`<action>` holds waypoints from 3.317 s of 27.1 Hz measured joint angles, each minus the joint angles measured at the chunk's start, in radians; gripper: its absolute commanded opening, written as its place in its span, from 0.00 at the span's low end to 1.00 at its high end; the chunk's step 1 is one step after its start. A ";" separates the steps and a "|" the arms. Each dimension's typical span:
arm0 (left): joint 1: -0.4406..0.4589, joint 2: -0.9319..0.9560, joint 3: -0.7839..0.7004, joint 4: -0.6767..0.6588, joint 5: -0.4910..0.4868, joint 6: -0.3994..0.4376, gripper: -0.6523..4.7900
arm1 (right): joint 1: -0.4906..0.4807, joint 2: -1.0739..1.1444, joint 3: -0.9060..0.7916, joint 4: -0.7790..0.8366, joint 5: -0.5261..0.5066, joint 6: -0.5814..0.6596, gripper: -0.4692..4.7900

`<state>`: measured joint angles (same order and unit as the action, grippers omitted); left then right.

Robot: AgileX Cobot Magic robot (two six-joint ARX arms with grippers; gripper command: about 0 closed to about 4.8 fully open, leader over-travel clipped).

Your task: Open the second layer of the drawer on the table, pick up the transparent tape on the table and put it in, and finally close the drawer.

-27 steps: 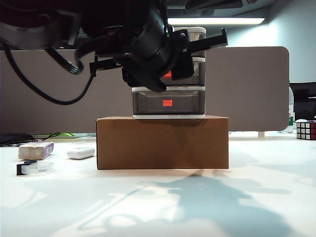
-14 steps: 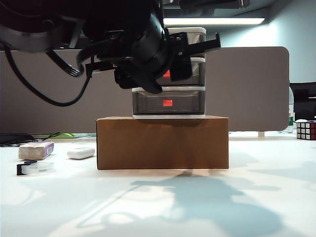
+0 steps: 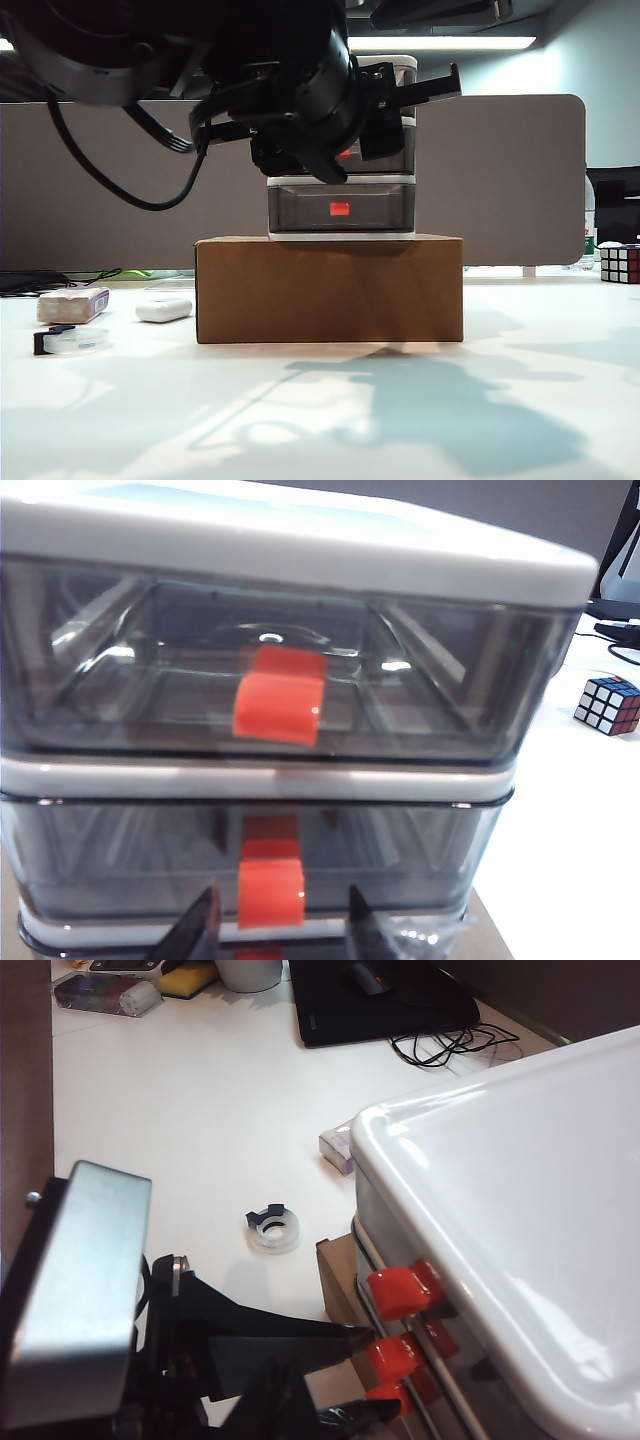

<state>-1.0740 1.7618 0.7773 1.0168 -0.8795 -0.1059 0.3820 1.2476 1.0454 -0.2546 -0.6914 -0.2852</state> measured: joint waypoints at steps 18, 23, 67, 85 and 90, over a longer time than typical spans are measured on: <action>0.023 0.011 0.019 0.003 0.003 0.000 0.40 | -0.089 0.066 0.000 -0.002 -0.156 -0.056 0.08; 0.023 0.012 0.043 -0.013 0.004 0.000 0.40 | -0.093 0.072 0.000 0.012 -0.184 -0.057 0.08; 0.027 0.030 0.059 -0.071 0.000 0.000 0.33 | -0.093 0.074 0.000 0.025 -0.181 -0.057 0.08; 0.037 0.029 0.059 -0.071 0.001 -0.002 0.11 | -0.093 0.106 0.000 0.087 -0.150 -0.048 0.08; 0.037 0.029 0.059 -0.071 0.001 -0.002 0.11 | -0.093 0.137 0.000 0.142 -0.127 -0.016 0.08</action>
<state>-1.0374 1.7912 0.8360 0.9455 -0.8783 -0.1078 0.2893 1.3842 1.0451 -0.1127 -0.8181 -0.3012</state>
